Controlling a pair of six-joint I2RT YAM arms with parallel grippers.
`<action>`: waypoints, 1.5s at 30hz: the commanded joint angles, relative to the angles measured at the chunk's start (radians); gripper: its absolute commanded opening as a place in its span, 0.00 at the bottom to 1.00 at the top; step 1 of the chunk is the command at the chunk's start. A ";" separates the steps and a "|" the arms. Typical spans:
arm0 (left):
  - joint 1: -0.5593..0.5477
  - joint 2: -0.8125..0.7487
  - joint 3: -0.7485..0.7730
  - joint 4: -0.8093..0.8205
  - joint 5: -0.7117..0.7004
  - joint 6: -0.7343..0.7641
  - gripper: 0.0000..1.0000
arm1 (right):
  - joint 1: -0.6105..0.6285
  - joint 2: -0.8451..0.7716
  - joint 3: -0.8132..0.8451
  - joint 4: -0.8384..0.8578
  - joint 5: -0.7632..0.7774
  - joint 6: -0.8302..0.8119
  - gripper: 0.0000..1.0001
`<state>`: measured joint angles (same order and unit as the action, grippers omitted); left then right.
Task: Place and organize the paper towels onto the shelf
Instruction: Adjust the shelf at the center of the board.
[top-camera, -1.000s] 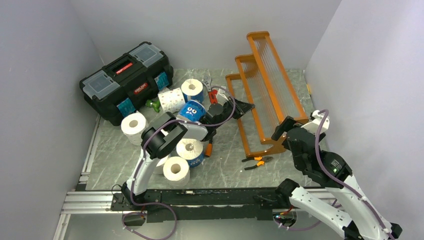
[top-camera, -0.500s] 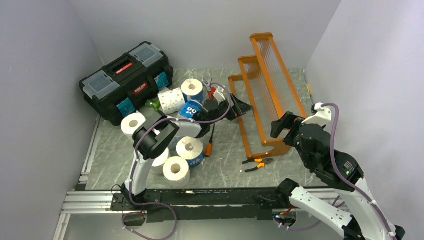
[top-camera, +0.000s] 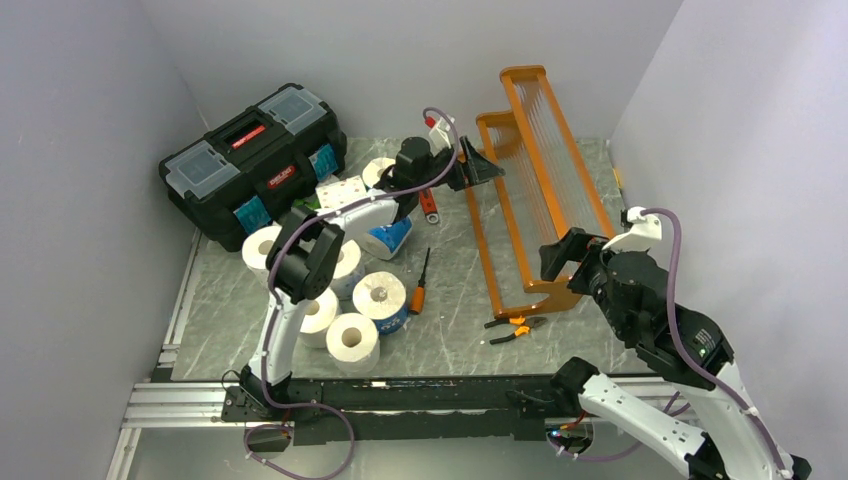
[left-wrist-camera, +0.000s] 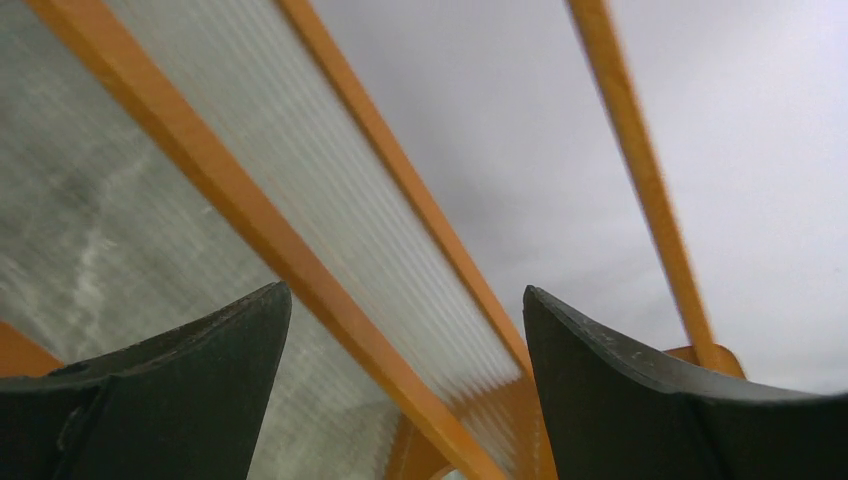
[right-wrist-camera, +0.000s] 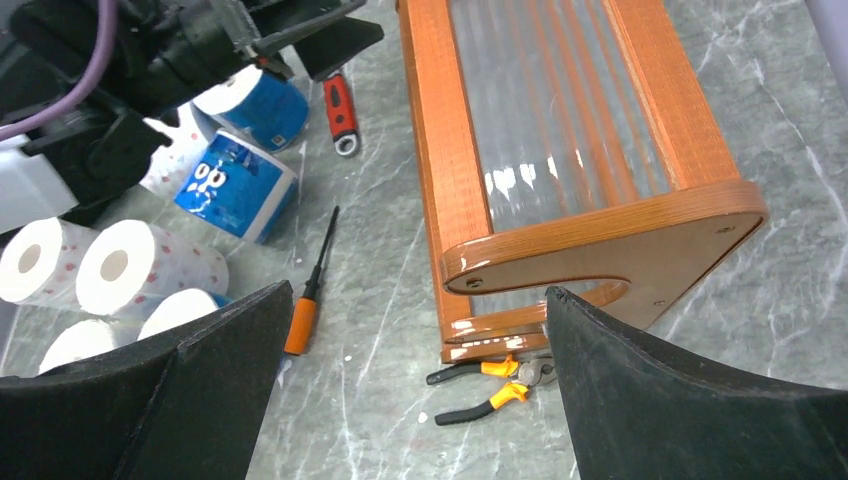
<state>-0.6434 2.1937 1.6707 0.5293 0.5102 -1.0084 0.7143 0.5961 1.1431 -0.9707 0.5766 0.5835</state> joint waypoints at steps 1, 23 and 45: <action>0.035 0.087 0.101 -0.141 0.098 0.066 0.91 | 0.002 -0.030 0.025 0.058 -0.017 -0.039 1.00; 0.078 0.364 0.476 -0.128 0.071 -0.008 0.92 | 0.002 -0.075 -0.066 0.161 -0.021 -0.066 1.00; 0.062 0.465 0.643 -0.023 0.021 -0.041 0.43 | 0.002 -0.100 -0.140 0.219 0.004 -0.053 1.00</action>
<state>-0.5671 2.6534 2.2589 0.4561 0.5369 -1.0634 0.7143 0.4969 1.0035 -0.8005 0.5709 0.5270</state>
